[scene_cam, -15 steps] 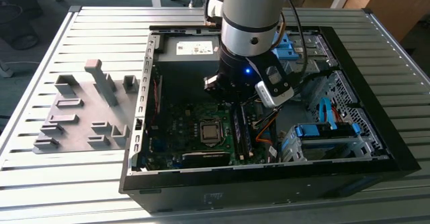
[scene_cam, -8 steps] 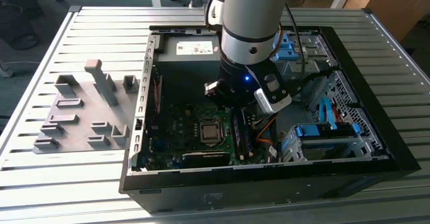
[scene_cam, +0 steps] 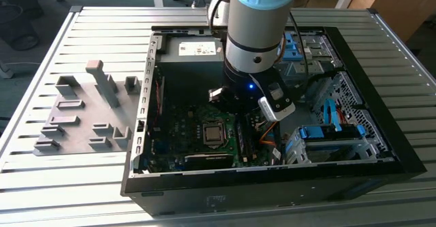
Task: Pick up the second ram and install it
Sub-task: 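Insert the second ram into the second slot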
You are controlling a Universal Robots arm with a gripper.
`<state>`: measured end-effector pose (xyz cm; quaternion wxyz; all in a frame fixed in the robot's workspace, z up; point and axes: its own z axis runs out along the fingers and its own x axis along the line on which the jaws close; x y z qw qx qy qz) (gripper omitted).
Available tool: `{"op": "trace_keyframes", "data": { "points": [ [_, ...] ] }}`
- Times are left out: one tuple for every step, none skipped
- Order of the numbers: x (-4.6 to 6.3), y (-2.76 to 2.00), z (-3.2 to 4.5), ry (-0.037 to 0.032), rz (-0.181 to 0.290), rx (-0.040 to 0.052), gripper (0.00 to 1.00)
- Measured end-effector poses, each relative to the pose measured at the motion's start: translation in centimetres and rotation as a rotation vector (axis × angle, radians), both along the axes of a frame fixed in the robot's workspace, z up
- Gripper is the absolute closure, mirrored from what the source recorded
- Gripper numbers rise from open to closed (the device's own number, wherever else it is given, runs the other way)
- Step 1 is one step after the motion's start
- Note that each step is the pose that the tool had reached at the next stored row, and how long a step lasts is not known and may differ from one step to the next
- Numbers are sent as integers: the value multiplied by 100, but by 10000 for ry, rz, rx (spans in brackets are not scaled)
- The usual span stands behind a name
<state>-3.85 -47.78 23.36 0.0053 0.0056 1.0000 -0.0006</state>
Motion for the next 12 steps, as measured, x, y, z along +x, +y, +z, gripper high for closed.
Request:
{"op": "trace_keyframes", "data": {
  "points": [
    [6, -1, -4, 1, -4, 3, 86],
    [14, -2, -7, 2, -8, 6, 86],
    [22, -2, -13, 2, -10, 9, 86],
    [29, -2, -19, 2, -10, 12, 86],
    [31, -2, -25, 2, -11, 13, 86],
    [32, -2, -32, 2, -12, 14, 86],
    [33, -2, -41, 2, -14, 15, 86],
    [35, -2, -53, 2, -16, 15, 86],
    [40, -2, -67, 2, -26, 14, 86],
    [50, -2, -83, 3, -37, 14, 86],
    [65, -2, -101, 3, -47, 16, 86],
    [75, -2, -118, 2, -56, 17, 86]
  ]
}}
